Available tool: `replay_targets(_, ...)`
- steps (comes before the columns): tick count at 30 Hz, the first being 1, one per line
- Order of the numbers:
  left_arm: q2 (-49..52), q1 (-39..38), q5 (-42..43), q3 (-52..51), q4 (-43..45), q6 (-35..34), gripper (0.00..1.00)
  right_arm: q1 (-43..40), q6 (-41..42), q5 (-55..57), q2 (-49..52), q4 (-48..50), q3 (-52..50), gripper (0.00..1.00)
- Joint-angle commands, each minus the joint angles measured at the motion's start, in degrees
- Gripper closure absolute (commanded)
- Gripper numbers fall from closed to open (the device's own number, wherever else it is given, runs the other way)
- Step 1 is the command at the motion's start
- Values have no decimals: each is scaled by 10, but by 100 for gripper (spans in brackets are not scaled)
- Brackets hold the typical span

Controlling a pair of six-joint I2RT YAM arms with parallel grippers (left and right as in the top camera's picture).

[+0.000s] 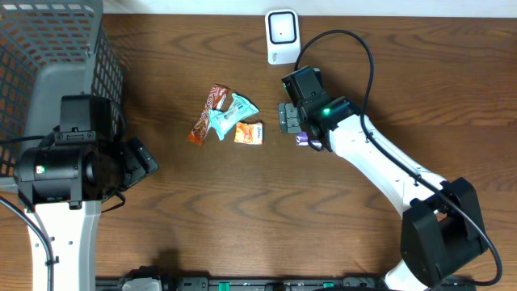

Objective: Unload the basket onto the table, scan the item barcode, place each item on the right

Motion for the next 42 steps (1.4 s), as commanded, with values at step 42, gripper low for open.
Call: replay_targets(42,0,3,-9,-4,-2,-6,2,-10,5,24,-7,-4,-1,11)
